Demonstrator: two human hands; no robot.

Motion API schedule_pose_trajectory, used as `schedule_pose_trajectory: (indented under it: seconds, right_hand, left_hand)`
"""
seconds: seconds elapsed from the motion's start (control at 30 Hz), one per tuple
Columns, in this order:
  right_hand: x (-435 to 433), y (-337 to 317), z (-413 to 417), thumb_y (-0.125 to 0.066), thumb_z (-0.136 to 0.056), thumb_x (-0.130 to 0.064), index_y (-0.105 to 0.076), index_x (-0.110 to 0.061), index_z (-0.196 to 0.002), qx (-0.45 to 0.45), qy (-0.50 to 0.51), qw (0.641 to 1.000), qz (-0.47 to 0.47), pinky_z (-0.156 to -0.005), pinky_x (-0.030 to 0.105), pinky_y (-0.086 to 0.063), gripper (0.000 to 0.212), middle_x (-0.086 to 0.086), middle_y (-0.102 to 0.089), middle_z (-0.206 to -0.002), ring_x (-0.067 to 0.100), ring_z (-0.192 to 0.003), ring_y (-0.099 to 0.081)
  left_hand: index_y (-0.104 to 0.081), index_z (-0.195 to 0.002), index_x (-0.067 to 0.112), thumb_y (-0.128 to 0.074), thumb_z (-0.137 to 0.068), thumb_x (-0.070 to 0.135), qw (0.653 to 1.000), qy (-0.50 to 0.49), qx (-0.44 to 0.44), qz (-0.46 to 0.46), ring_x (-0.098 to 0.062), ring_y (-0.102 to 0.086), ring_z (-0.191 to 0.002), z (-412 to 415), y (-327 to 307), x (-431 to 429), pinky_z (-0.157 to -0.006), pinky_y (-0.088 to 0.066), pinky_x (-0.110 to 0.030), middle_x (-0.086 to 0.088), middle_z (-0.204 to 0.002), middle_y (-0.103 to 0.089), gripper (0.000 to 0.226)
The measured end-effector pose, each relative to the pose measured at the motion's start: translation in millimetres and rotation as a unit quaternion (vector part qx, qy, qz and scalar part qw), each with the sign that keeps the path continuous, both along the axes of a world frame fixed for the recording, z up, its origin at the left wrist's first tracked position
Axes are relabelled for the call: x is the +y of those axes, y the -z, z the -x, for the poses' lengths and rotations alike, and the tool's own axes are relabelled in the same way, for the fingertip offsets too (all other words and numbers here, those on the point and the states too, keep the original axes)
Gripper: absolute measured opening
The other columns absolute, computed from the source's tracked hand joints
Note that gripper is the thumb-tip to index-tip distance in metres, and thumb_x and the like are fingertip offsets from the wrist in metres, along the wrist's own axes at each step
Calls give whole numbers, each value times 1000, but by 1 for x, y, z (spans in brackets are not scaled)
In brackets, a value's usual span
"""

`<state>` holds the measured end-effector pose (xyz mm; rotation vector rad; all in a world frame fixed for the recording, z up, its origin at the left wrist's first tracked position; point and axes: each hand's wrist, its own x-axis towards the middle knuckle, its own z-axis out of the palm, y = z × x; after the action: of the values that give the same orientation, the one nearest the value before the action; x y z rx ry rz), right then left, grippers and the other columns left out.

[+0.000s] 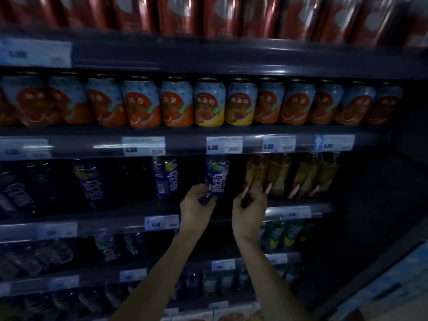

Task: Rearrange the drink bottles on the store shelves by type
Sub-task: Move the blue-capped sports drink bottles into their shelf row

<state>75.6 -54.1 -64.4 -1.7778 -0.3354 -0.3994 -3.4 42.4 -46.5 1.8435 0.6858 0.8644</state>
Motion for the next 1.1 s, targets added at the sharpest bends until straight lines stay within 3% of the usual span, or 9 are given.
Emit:
schedule_pose_trajectory:
  seconds: [0.07,0.23,0.37,0.5,0.67,1.0,1.1]
  right_hand:
    - [11,0,13,-66,-87,-14,-55,-3,-117,1,-8,1000,3,-96,15,-33,33,-1,-50,-115,20,-117,-47]
    - [43,2,48,-67,-86,-16,-53,-6,-122,19,-36,999,1,-96,33,-44,40,8,-55,-118,23,-111,-53]
    - [72,1,77,-67,-86,-15,-54,-7,-122,8,-57,998,6,-92,26,-39,39,7,-56,-115,22,-107,-54]
    - [99,-2,100,-67,-87,-15,-53,-7,-123,9,-81,997,18,-91,24,-39,40,7,-55,-118,21,-109,-54]
    - [128,-4,121,-66,-88,-18,-52,-8,-125,20,-99,995,17,-91,22,-39,42,6,-54,-120,18,-109,-53]
    - [164,-17,130,-68,-84,-13,-50,-8,-122,35,-83,996,-18,-92,29,-44,42,7,-47,-119,21,-105,-53]
    - [168,-25,124,-71,-80,-8,-48,-5,-122,36,-73,996,-35,-95,36,-46,47,9,-45,-120,27,-106,-53]
  left_hand:
    - [-59,-118,13,-75,-80,15,1000,-13,9,6,-2,-59,-93,15,1,12,-74,-38,4,6,-108,-64,41]
    - [-59,-118,15,-74,-81,16,999,-38,10,2,-3,-58,-97,57,2,44,-74,-39,2,6,-109,-62,40]
    - [-59,-112,17,-72,-81,10,998,-57,1,9,-1,-58,-92,90,0,70,-71,-41,1,6,-105,-61,34]
    - [-56,-120,16,-71,-83,12,995,-91,6,28,-2,-54,-95,118,-1,97,-70,-38,3,7,-111,-57,40]
    - [-55,-122,15,-71,-84,14,990,-142,-4,25,-6,-54,-102,150,-2,128,-84,-40,-16,6,-113,-58,41]
    - [-48,-123,21,-72,-83,24,981,-192,-7,-5,-4,-47,-93,183,-1,180,-78,-42,-22,6,-115,-45,47]
    - [-43,-132,20,-74,-81,26,982,-187,4,13,-6,-45,-104,182,-1,191,-84,-40,-22,3,-125,-44,59]
